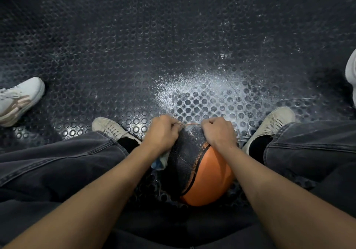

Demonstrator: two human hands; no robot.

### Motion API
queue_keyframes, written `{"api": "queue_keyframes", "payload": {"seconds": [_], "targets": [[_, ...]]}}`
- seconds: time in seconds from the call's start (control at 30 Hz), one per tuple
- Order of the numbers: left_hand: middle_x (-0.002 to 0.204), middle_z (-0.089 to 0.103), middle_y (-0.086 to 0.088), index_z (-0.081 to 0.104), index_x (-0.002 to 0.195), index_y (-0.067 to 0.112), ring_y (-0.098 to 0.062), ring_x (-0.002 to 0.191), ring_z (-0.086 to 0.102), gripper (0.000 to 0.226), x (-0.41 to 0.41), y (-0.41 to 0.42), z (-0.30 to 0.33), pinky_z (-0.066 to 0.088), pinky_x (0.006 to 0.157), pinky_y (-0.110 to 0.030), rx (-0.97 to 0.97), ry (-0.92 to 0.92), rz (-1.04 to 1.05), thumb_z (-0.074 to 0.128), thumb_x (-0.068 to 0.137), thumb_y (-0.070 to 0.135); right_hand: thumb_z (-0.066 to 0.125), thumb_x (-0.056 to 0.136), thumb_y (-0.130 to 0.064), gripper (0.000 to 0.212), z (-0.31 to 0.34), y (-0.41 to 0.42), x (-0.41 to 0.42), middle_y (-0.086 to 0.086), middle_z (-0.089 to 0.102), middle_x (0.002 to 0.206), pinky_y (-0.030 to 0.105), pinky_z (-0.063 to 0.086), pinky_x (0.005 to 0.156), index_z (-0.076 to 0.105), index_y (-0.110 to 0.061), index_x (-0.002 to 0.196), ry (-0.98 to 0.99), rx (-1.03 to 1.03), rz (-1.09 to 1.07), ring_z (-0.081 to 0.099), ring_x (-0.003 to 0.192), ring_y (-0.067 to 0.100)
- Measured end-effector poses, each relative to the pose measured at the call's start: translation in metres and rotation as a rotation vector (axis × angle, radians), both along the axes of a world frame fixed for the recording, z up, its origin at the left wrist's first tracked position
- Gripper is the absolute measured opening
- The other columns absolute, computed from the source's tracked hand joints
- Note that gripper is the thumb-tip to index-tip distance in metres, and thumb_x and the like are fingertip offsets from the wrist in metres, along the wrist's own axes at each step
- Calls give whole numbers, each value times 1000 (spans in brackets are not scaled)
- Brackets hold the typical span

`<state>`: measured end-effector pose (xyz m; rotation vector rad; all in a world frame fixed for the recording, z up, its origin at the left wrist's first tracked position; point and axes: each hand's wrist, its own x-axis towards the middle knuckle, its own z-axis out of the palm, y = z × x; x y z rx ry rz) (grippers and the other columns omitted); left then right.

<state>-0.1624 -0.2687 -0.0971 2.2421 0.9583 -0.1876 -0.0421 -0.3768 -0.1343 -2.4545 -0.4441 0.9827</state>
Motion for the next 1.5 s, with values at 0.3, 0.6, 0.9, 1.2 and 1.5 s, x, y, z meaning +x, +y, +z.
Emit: {"api": "queue_keyframes", "payload": {"seconds": [0.3,0.6,0.9,1.2,1.5], "targets": [[78,57,0,73,88,7,-19,77,55,18,3,-9,4,43,77,-28,53,-135,-176,56,93,13,49,98,-25,43,-4,-6,5,-6,38,50,26,29,51,42,-20,56,26,32,7,34,45,14],[92,64,1,73,96,16,-16,83,52,25,-21,-41,17,41,79,-25,39,-275,-527,49,93,23,50,100,-38,39,-9,-2,3,-7,54,65,34,47,76,50,-22,64,29,-25,0,50,61,14],[86,60,-1,72,87,11,-18,82,51,22,-18,-34,17,41,77,-30,72,-198,-344,52,92,19,40,98,-37,33,-4,3,-18,5,62,101,48,45,98,64,-16,94,-66,-79,-2,57,90,26],[85,59,2,73,94,13,-14,83,54,16,-26,-2,11,45,80,-32,26,-186,-309,58,94,17,39,98,-35,28,-6,5,-21,1,61,94,47,49,94,56,-21,81,-32,-19,27,60,88,25],[85,60,-3,71,91,7,-15,78,52,19,-7,18,-13,46,81,-36,80,30,-22,56,95,17,46,100,-40,31,-8,12,-24,-4,57,84,47,49,95,48,-26,72,-27,4,50,55,76,18]]}}
